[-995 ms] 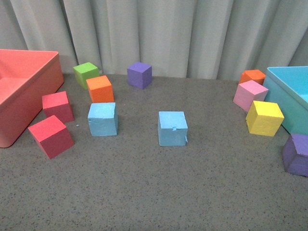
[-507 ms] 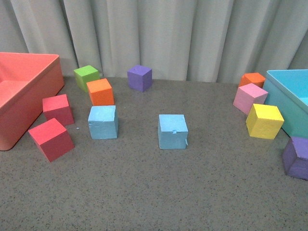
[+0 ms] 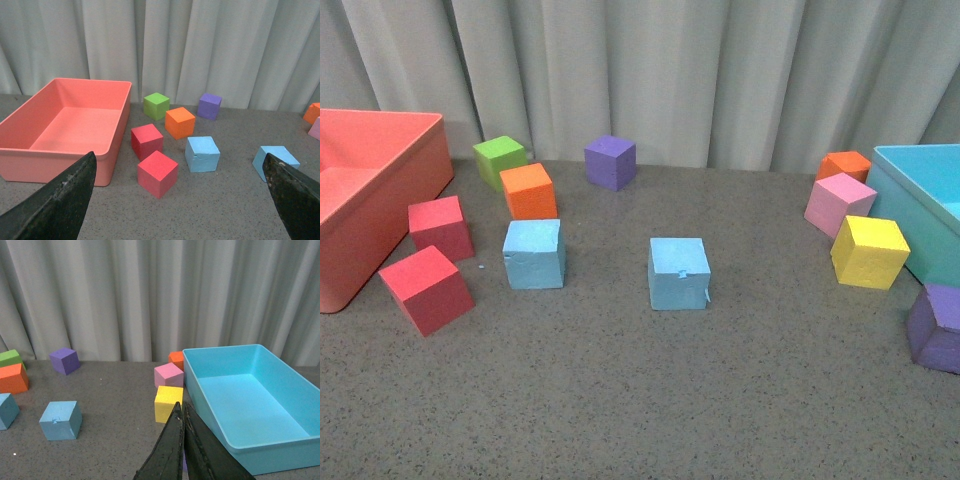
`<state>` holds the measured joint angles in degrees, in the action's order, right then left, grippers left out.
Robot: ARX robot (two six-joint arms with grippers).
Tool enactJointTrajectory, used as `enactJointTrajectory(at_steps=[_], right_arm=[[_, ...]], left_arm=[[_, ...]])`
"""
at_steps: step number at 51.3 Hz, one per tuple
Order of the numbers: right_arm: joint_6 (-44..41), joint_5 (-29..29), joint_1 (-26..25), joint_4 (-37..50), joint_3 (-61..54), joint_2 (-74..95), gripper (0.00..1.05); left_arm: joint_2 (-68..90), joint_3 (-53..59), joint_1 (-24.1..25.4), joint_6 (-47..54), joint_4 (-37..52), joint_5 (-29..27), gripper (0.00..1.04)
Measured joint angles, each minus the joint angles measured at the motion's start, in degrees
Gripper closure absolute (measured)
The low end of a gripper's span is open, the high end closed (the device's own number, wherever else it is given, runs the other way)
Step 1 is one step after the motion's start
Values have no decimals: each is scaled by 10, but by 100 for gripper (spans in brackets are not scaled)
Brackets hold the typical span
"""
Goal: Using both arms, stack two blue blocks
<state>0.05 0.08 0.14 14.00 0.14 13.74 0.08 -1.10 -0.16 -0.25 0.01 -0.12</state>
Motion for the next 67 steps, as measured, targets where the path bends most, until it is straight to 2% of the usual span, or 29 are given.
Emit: enactJointTrajectory(at_steps=[13,18,32,42,52,55,56,59,63,67], right_arm=[[0,0,0,-41,0,-40,104],[0,-2,0,-135,0,-120,104],[0,-2,0,-139,0,-134,104],[-1,-2,0,-139,0,-135,70],[-1,-2,0,-139,0,-135,24],[-1,-2,0,-139,0,-135,10],[0,-2,0,-139,0,-135,8],[0,-2,0,-139,0,-135,10],[0,-2,0,-139,0,-135,10],[0,-2,0,-139,0,-135,10]], left_arm=[[0,0,0,0,0,0,7],[0,0,0,0,0,0,7],[0,0,0,0,0,0,7],[0,0,0,0,0,0,7],[2,-1,0,-2,-2,-1,7],[65,-31,-25,-25,-81,-35,7],[96,-37,-36,-31,-82,-43,7],[203,-50,-67,-45,-30,-56,7],[382,-106,-91,-64,83,-77,7],[500,-158,-103,-72,130,-84,7]])
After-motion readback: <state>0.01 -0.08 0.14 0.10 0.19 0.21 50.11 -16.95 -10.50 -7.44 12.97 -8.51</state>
